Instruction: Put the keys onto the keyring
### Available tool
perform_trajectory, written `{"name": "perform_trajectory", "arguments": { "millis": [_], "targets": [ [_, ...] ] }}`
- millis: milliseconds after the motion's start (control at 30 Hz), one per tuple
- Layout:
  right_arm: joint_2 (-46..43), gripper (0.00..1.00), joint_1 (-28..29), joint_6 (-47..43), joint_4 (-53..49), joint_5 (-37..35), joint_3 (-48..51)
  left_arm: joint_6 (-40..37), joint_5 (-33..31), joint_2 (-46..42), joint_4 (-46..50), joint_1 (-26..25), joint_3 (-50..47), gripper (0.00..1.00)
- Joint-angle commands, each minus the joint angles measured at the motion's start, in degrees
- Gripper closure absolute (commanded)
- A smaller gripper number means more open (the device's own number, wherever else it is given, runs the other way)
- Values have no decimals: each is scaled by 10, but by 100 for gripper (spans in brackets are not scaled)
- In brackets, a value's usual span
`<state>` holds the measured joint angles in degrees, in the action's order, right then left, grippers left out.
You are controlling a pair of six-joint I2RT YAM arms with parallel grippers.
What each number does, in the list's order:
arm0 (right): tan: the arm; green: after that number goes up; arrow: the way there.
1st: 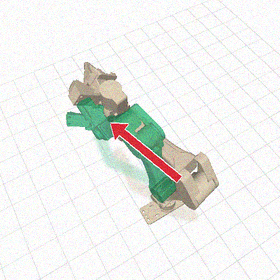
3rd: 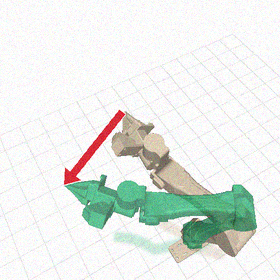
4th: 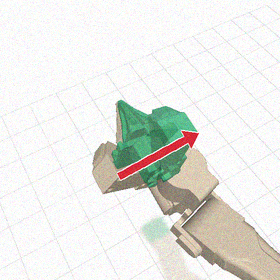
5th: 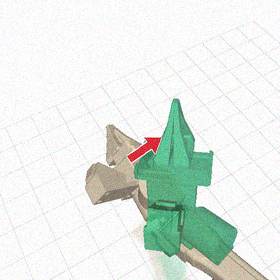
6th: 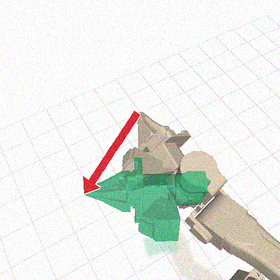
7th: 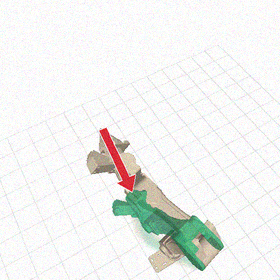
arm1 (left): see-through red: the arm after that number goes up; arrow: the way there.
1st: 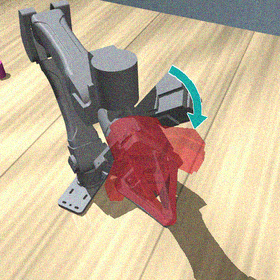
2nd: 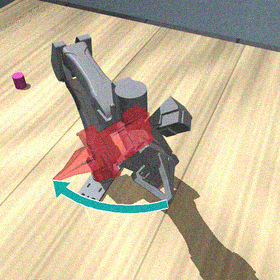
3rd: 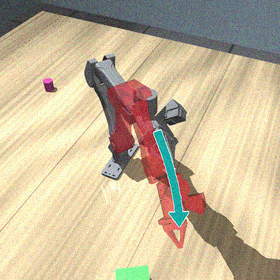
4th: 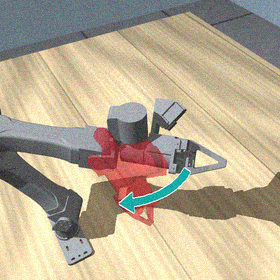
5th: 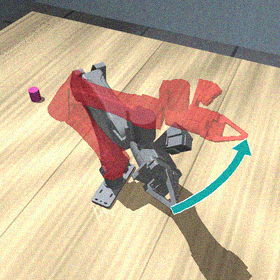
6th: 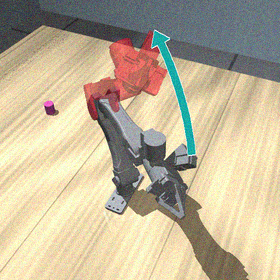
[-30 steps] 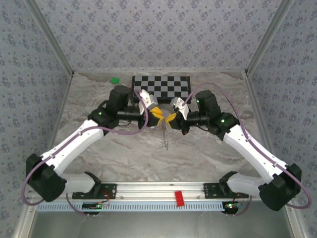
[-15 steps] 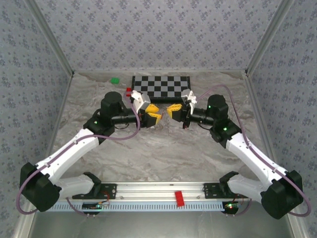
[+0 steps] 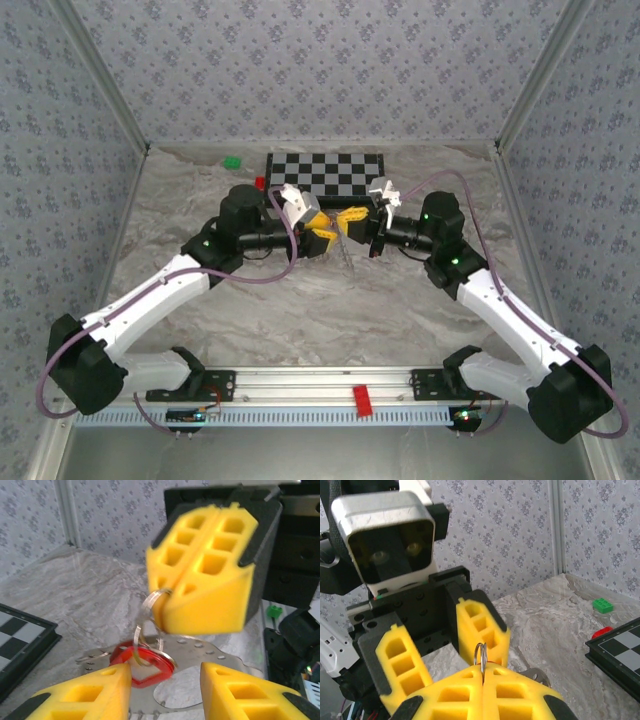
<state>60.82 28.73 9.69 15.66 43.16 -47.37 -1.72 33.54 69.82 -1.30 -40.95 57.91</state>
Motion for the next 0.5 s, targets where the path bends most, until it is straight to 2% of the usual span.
{"name": "perform_trajectory", "arguments": {
  "millis": [0,233,433,467],
  "targets": [
    [-16,100,1,7,17,16,1,-16,-23,-5,-1,-2,24,60],
    [-11,100,4,9,18,22,-2,-26,-36,-1,2,-1,25,63],
    [-14,100,4,10,20,19,-1,-35,-27,0,13,-1,24,92],
    [-14,100,4,11,22,18,1,-36,-25,1,14,-1,24,92]
  ]
}}
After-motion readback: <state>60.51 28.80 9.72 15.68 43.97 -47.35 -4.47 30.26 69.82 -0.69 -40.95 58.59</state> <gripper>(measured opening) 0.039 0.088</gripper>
